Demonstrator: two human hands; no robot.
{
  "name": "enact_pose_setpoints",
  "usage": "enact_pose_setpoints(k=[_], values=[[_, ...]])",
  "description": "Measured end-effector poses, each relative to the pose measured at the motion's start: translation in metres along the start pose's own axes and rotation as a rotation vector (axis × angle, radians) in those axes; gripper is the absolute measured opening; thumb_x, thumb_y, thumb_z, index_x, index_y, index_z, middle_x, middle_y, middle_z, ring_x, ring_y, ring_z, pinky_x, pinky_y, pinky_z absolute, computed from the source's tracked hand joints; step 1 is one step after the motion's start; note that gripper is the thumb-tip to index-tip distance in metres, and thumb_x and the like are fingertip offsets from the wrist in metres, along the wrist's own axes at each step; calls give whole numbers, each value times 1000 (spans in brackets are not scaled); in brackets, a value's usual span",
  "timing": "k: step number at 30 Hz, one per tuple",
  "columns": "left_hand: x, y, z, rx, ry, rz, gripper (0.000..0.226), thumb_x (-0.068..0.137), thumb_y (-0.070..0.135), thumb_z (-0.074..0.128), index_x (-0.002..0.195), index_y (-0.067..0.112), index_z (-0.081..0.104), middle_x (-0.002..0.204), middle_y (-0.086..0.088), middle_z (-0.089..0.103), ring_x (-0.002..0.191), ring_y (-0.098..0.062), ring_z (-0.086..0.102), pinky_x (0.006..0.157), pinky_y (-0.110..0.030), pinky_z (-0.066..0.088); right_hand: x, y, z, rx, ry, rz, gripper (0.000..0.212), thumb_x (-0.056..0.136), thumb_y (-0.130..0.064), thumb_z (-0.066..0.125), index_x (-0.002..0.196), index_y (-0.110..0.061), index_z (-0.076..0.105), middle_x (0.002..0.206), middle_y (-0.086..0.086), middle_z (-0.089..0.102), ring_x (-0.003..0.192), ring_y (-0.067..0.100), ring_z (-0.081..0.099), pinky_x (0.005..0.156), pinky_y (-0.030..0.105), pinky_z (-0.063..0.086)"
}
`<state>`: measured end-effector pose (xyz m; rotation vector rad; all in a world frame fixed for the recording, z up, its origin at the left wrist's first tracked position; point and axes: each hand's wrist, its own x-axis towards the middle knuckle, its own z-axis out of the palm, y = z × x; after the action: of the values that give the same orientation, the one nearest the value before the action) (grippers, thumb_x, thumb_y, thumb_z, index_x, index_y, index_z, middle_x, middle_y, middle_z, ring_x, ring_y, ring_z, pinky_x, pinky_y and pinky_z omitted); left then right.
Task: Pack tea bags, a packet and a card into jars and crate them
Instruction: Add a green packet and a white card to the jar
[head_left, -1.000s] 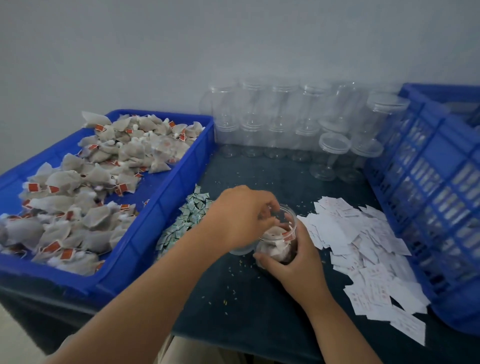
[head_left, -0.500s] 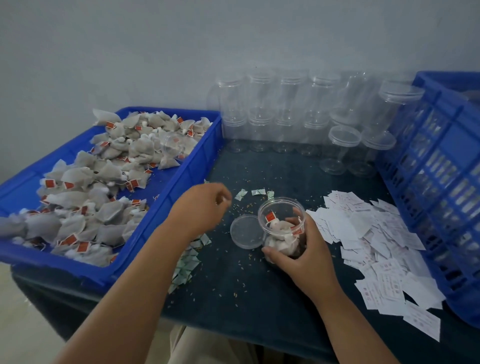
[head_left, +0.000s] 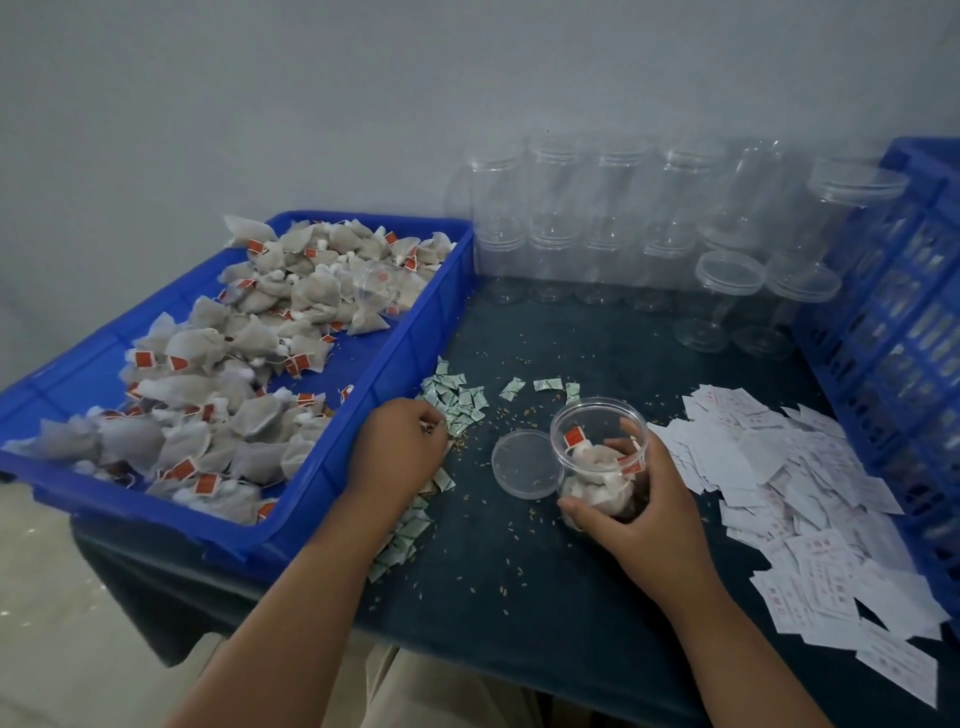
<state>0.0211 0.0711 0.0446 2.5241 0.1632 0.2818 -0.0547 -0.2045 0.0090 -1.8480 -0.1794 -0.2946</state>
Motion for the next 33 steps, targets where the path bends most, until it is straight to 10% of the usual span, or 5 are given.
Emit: enact_pose_setpoints(k=[4, 8, 15, 24, 33], values=[[-3, 18, -13, -202, 6, -10, 15, 96, 32, 73, 111, 29, 75, 92, 15, 74, 85, 0, 68, 80, -27, 60, -2, -1, 0, -1, -1, 9, 97, 63, -54, 96, 147, -57, 47, 140, -26, 66, 128, -1, 65, 101, 24, 53], [-22, 67, -32, -481, -33, 123, 7, 88, 48, 77, 89, 41, 77, 87, 23, 75, 78, 7, 68, 62, -8, 49, -2, -2, 0, 3, 6, 4, 97, 65, -52, 97, 149, -53, 48, 140, -25, 66, 129, 1, 65, 101, 26, 55], [-41, 125, -9, -267, -345, 339, 14, 81, 40, 84, 92, 45, 77, 132, 26, 57, 127, 1, 50, 107, -29, 43, -2, -4, -1, 41, 30, -44, 96, 70, -43, 99, 152, -50, 49, 140, -21, 66, 129, 5, 67, 98, 12, 52], [-30, 131, 23, -496, -152, 151, 10, 96, 45, 67, 92, 36, 66, 90, 24, 70, 84, 7, 65, 70, -14, 46, 4, -9, -18, 187, 427, -47, 91, 70, -43, 95, 146, -59, 48, 138, -28, 64, 126, -2, 66, 94, 11, 55], [-34, 140, 99, 122, -397, 445, 27, 90, 51, 70, 109, 31, 68, 103, 5, 58, 96, -17, 62, 75, -33, 50, 16, 3, -39, 140, 877, 42, 89, 75, -51, 89, 150, -39, 43, 141, -13, 58, 127, 2, 63, 96, 8, 50]])
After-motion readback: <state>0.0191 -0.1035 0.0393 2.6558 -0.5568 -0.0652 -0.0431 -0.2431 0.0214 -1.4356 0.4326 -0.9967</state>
